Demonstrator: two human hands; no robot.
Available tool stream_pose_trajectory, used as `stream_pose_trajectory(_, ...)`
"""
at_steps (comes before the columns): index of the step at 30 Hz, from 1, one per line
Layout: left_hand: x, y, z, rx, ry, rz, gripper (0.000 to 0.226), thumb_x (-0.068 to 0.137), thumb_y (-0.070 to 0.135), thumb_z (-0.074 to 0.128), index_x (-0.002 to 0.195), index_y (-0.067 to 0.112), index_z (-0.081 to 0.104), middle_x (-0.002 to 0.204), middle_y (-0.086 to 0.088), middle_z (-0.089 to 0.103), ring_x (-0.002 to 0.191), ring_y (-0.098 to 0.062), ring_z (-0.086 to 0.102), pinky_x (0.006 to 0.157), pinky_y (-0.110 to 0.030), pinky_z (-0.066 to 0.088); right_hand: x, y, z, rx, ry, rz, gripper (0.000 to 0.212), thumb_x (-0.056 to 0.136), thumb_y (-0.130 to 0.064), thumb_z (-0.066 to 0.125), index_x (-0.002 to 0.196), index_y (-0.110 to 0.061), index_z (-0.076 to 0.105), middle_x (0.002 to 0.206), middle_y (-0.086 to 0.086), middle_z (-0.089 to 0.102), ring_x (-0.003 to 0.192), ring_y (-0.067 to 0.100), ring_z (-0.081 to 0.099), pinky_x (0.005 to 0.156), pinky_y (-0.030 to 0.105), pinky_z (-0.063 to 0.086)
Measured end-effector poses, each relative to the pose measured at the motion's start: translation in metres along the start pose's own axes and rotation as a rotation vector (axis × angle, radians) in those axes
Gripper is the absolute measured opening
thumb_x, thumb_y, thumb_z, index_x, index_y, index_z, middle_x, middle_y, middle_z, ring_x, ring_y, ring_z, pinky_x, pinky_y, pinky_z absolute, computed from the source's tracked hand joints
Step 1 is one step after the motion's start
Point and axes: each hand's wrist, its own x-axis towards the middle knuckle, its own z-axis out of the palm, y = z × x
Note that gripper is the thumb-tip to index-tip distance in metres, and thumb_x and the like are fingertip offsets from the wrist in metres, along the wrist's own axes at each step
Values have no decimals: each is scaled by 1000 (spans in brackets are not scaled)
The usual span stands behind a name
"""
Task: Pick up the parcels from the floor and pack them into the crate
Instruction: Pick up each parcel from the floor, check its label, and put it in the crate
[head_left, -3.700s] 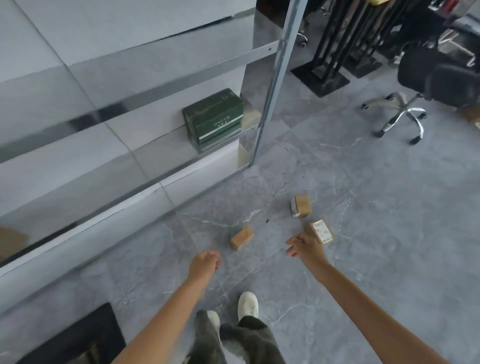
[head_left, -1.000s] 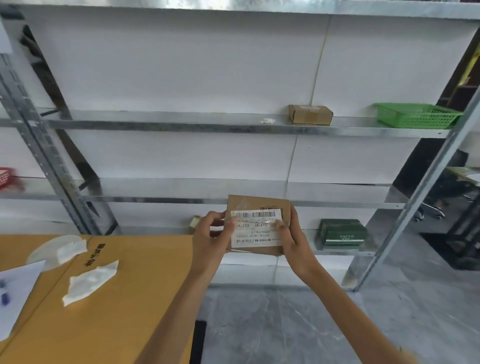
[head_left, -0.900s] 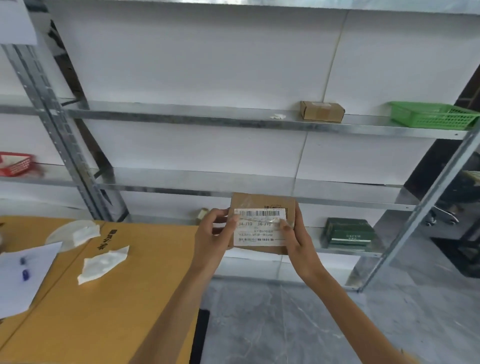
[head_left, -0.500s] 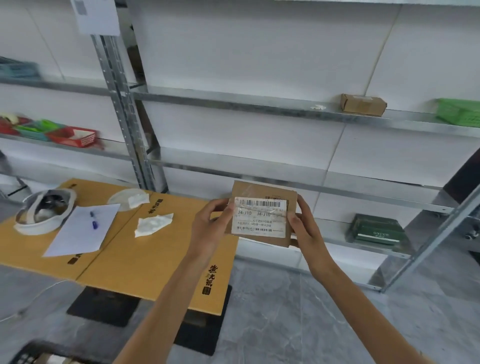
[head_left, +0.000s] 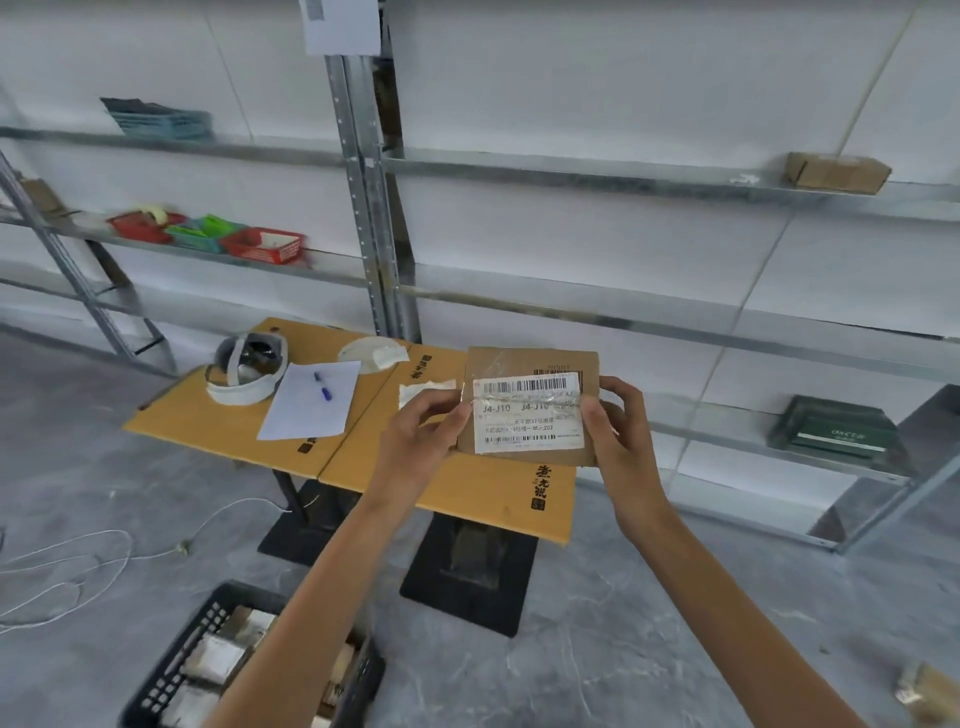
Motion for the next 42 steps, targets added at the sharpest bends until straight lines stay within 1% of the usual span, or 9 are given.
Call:
stream_pose_trajectory(5, -22, -8, -32, 19, 1, -5, 17, 89, 18, 61, 104, 12, 63, 98, 8, 68, 89, -4, 65, 60, -14, 54, -26, 4, 27, -29, 16, 37, 28, 91, -44, 48, 118, -39, 52, 115, -6, 64, 106, 14, 62, 91, 44, 53)
stream_pose_trajectory(10, -27, -18, -48, 48, 65, -39, 18, 89, 19, 61, 104, 11, 64, 100, 2, 69, 91, -9, 67, 68, -21, 57, -28, 7, 42, -23, -66, 104, 23, 98, -36, 42, 107, -52, 55, 109, -20, 66, 105, 3, 61, 95, 36, 51)
stream_pose_trajectory(14, -26, -23, -62, 87, 82, -31, 11, 88, 20, 62, 98, 15, 63, 96, 5, 68, 87, -6, 67, 71, -27, 59, -28, 9, 57, -47, -101, 126, 24, 98, -36, 42, 111, -52, 54, 111, -21, 64, 110, 5, 58, 97, 37, 49)
stream_pose_trajectory(17, -25, -30, -87, 110, 112, -29, 7, 88, 22, 61, 95, 21, 63, 95, 9, 68, 89, -6, 65, 78, -32, 58, -35, 13, 78, -122, -114, 93, 21, 97, -40, 42, 107, -55, 52, 107, -25, 63, 104, 2, 60, 92, 31, 51)
stream_pose_trajectory(21, -22, -43, -141, 104, 122, -13, 3, 87, 22, 63, 88, 25, 64, 96, 3, 70, 94, -15, 67, 81, -40, 58, -49, 16, 123, -143, -138, 83, 26, 93, -42, 46, 118, -38, 53, 110, -17, 64, 100, -1, 61, 81, 22, 55)
stream_pose_trajectory(24, -18, -53, -193, 102, 118, -20, 3, 88, 19, 63, 88, 21, 65, 95, 1, 70, 95, -18, 67, 81, -43, 57, -58, 18, 175, -123, -149, 96, 28, 94, -36, 47, 121, -32, 54, 104, -17, 66, 90, -4, 65, 66, 13, 54)
stream_pose_trajectory(28, -9, -69, -274, 131, 108, -26, 3, 87, 22, 63, 86, 23, 66, 95, 2, 71, 94, -18, 67, 79, -46, 57, -69, 23, 258, -108, -100, 96, 21, 95, -32, 51, 114, -33, 58, 96, -21, 67, 83, -7, 66, 60, 11, 51)
stream_pose_trajectory(34, 8, -82, -392, 212, 116, -36, 5, 86, 29, 63, 89, 25, 66, 94, 7, 71, 91, -12, 67, 83, -42, 56, -81, 24, 377, -91, -23, 141, 20, 92, -36, 54, 111, -30, 61, 104, -8, 69, 94, 4, 65, 69, 20, 57)
stream_pose_trajectory(42, 48, -102, -451, 246, 23, -62, 2, 86, 31, 63, 86, 31, 65, 94, 9, 69, 93, -12, 66, 82, -43, 57, -79, 42, 442, -121, -16, 198, 15, 93, -35, 53, 107, -39, 56, 99, -23, 62, 94, -1, 60, 78, 20, 53)
